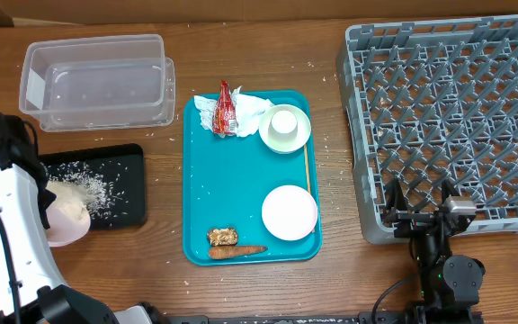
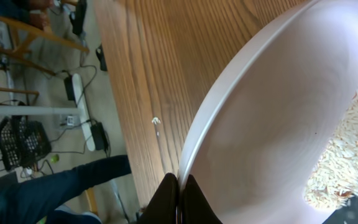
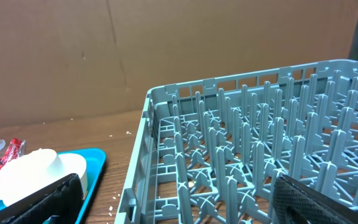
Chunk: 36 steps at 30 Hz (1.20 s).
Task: Sort waste into correct bins and load items into the dishwasher
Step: 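Tilt the plate with the left gripper to pour rice onto black tray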
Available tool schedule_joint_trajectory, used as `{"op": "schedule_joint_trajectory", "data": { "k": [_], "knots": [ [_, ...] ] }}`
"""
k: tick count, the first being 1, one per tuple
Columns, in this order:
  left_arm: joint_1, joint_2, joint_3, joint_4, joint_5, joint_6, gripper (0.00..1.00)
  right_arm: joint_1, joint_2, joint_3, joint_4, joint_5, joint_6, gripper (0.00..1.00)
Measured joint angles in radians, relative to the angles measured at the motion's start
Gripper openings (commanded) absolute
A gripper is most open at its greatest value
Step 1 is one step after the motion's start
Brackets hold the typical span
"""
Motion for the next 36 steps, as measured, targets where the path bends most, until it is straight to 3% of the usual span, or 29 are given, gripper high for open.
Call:
{"op": "schedule_joint_trajectory", "data": {
  "k": [13,30,36],
  "knots": [
    [-0.035,0.0,0.0,0.074,-0.1,0.013,0.04,0.0,0.0,0.0,0.0,0.0,0.0,1.0],
    [-0.111,0.0,0.0,0.176,-0.237,0.163,0.04,0.0,0.0,0.0,0.0,0.0,0.0,1.0],
    [-0.123,0.0,0.0,0.257,-0.249,0.269,0.04,0.0,0.0,0.0,0.0,0.0,0.0,1.0]
  ]
}}
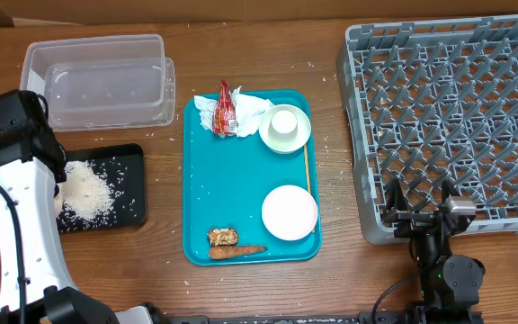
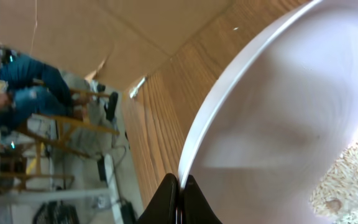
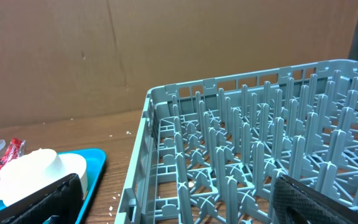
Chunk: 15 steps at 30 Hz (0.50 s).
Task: Sort waste into correct bins and load items into the dishwasher
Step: 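Tilt the plate with the left gripper to pour rice onto black tray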
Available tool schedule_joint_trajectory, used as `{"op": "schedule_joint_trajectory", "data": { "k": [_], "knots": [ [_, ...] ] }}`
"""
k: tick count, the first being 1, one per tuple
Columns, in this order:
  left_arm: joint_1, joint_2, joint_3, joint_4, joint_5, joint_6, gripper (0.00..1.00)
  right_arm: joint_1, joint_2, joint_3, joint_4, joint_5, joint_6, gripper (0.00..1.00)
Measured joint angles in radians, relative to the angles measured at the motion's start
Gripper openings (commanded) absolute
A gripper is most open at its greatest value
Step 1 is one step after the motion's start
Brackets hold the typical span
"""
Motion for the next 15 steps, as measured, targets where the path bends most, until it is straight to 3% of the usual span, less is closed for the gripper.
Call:
{"op": "schedule_joint_trajectory", "data": {
  "k": [15],
  "knots": [
    [-0.139,0.0,0.0,0.068,-0.172,0.223,0.04,0.0,0.0,0.0,0.0,0.0,0.0,1.0]
  ]
}}
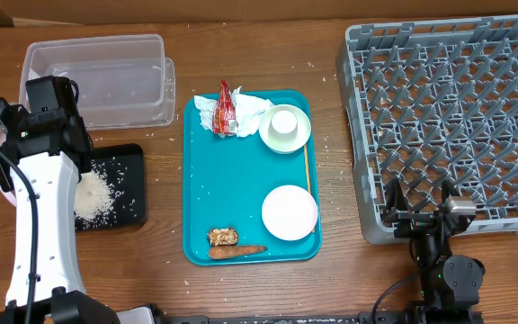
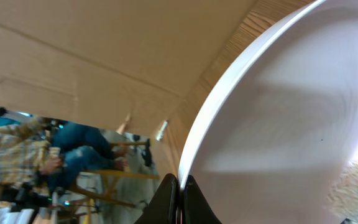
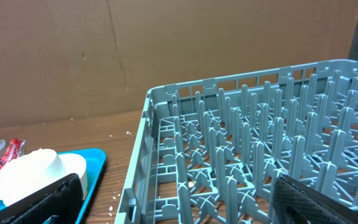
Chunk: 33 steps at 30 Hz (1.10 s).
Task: Sort waste into correct bins and load items into the dishwasher
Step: 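Tilt the plate with the left gripper to pour rice onto black tray, then carry the empty plate back and set it on the teal tray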
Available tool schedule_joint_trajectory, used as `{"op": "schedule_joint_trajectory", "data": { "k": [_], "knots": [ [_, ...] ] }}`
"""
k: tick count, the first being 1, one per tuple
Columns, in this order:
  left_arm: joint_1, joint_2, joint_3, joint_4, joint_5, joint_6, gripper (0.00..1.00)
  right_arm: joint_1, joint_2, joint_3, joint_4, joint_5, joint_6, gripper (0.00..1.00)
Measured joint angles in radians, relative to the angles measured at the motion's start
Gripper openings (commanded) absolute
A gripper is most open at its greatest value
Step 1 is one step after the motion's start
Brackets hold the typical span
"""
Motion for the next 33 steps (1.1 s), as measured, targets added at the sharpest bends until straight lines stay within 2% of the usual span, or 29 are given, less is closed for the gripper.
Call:
{"op": "schedule_joint_trajectory", "data": {
  "k": [23,30,33],
  "knots": [
    [-0.105,0.0,0.0,0.071,-0.245,0.089,0.04,0.0,0.0,0.0,0.0,0.0,0.001,1.0],
    [-0.118,0.0,0.0,0.047,-0.222,0.084,0.04,0.0,0.0,0.0,0.0,0.0,0.001,1.0],
    [-0.118,0.0,0.0,-0.002,-0.172,0.018,0.04,0.0,0.0,0.0,0.0,0.0,0.0,1.0]
  ]
}}
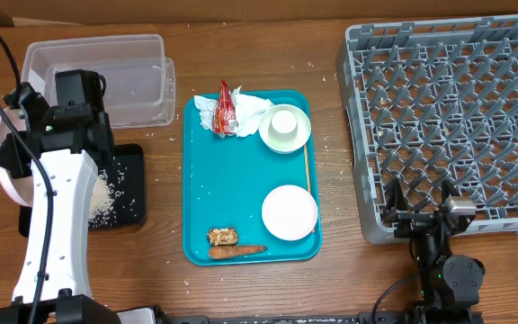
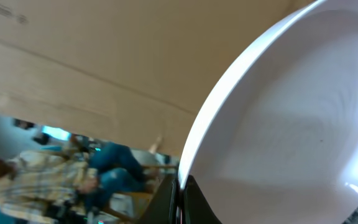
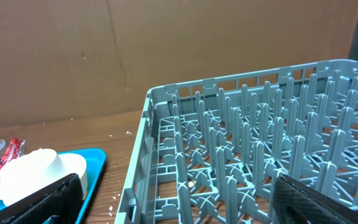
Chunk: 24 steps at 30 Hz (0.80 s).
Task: Sort waste into correct bins and load items into the dishwasher
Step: 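Carry the empty plate back and set it on the teal tray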
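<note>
My left gripper [image 2: 180, 194] is shut on the rim of a white bowl [image 2: 291, 118], whose inside shows no rice. From overhead the bowl [image 1: 5, 166] is held up on edge at the table's left, beside the black tray [image 1: 126, 180] holding loose rice [image 1: 104, 196]. The teal tray [image 1: 232, 180] carries a red wrapper on white paper [image 1: 226, 110], a cup in a small bowl [image 1: 284, 128], a second white bowl [image 1: 289, 212], a chopstick [image 1: 307, 166], a brown scrap [image 1: 222, 236] and a carrot [image 1: 237, 252]. My right gripper [image 3: 176, 190] rests open at the grey dish rack [image 1: 448, 108].
A clear plastic container [image 1: 97, 79] stands behind the black tray, close to my left wrist. Rice grains lie scattered on the wooden table [image 1: 331, 144] between tray and rack. The rack's near corner [image 3: 148, 99] fills the right wrist view.
My left arm has moved right and toward the back with the bowl. The bowl is tipped further, and the rice seen at its lower edge no longer shows. The right arm is unmoved.
First the bowl was tipped at the black tray's left edge with rice heaped there. Then my left arm was further back, rice lying in the tray. It then held the bowl higher at the far left, and now holds it on edge, empty.
</note>
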Available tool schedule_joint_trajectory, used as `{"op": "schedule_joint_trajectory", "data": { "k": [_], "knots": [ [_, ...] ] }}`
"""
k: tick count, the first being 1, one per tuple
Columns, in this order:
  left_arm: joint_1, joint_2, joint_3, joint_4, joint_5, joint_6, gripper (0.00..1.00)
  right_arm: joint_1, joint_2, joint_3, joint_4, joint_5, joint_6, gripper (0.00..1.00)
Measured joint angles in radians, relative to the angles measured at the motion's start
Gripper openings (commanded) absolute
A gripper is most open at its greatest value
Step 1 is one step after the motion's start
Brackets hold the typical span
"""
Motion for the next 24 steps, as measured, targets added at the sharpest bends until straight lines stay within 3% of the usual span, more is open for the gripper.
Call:
{"op": "schedule_joint_trajectory", "data": {
  "k": [8,17,24],
  "knots": [
    [0.0,0.0,0.028,-0.114,0.273,-0.129,0.04,0.0,0.0,0.0,0.0,0.0,0.0,1.0],
    [0.0,-0.005,0.299,-0.252,0.624,-0.171,0.04,0.0,0.0,0.0,0.0,0.0,0.0,1.0],
    [0.0,-0.014,0.363,-0.259,1.072,-0.169,0.04,0.0,0.0,0.0,0.0,0.0,0.0,1.0]
  ]
}}
